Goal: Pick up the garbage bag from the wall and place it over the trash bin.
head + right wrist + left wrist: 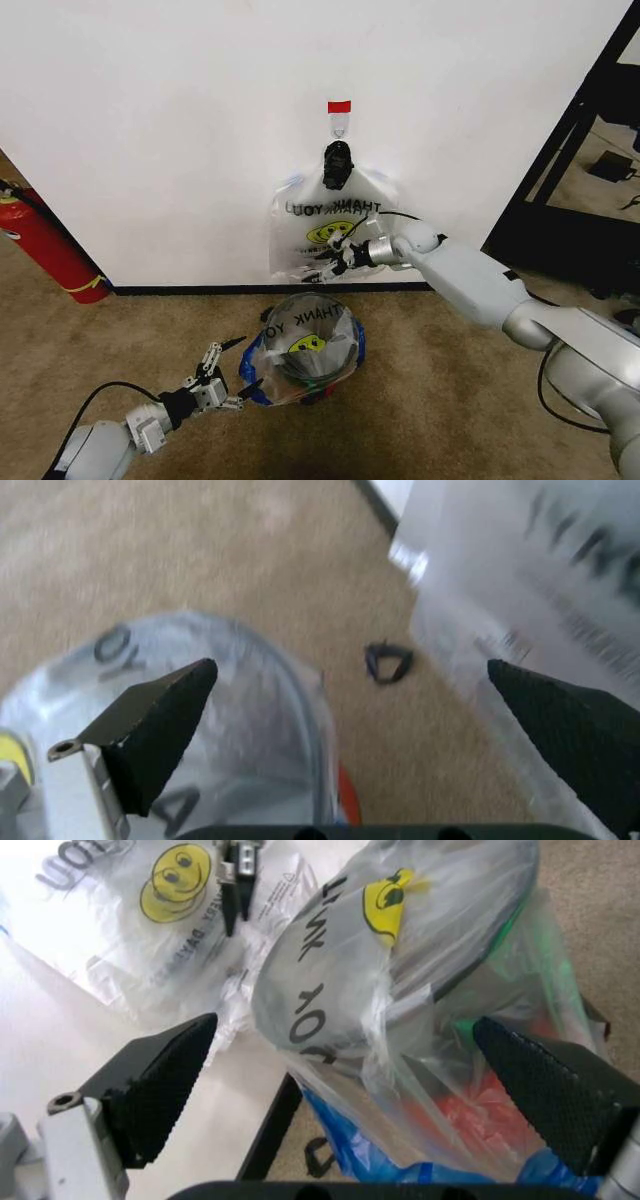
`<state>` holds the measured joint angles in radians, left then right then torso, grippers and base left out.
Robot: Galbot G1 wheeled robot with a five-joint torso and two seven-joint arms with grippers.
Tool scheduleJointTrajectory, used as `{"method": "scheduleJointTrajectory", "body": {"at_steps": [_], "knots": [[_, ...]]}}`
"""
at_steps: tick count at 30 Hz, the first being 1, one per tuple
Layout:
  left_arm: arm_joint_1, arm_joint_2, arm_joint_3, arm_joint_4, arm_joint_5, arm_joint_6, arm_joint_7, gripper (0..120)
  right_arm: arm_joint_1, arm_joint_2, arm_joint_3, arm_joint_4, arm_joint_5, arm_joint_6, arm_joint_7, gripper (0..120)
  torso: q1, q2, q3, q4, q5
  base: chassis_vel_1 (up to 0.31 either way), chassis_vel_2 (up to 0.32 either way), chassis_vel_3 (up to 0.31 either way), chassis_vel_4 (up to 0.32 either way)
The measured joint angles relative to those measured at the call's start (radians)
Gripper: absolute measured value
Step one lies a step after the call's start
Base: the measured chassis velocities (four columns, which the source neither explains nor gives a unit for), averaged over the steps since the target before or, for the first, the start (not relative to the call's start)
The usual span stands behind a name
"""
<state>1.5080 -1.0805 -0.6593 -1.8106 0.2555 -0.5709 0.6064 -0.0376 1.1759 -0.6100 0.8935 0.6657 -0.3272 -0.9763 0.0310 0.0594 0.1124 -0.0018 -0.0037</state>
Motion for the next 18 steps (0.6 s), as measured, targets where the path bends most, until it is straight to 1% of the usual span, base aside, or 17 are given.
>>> {"method": "scheduleJointTrajectory", "body": {"at_steps": [2,7,11,13,15,18], "knots": [[-0.003,-0.002,0.002,0.005,0.002,-0.001,-0.003,100,0.003,0.002,-0.008,-0.006,-0.012,0.001,-0.013,100,0.0,0.0,0.0,0.0,0.0,0.0,0.0,0.0,0.0],[-0.018,-0.009,0.021,0.021,0.016,-0.002,-0.013,100,-0.011,0.007,-0.019,-0.033,-0.087,0.016,-0.103,100,0.0,0.0,0.0,0.0,0.0,0.0,0.0,0.0,0.0],[-0.027,-0.008,0.025,0.026,0.02,-0.001,-0.013,100,-0.029,0.012,-0.014,-0.044,-0.126,0.027,-0.119,100,0.0,0.0,0.0,-0.0001,0.0,0.0,0.0,0.0,0.0],[-0.027,-0.008,0.027,0.029,0.022,0.0,-0.013,100,-0.036,0.023,-0.011,-0.057,-0.139,0.028,-0.118,100,0.0,0.0,0.0,0.0002,0.0002,0.0,0.0,0.0,0.0],[-0.026,-0.009,0.027,0.031,0.024,0.0,-0.014,100,-0.039,0.03,-0.01,-0.065,-0.147,0.03,-0.118,98,0.0,0.0,0.0,0.0002,0.0001,0.0,0.0,0.0,0.0],[-0.021,-0.016,0.027,0.032,0.028,-0.001,-0.015,100,-0.041,0.048,-0.008,-0.089,-0.168,0.033,-0.117,91,0.0,0.0,0.0,0.0004,0.0,0.0,0.0,0.0,0.0]]}}
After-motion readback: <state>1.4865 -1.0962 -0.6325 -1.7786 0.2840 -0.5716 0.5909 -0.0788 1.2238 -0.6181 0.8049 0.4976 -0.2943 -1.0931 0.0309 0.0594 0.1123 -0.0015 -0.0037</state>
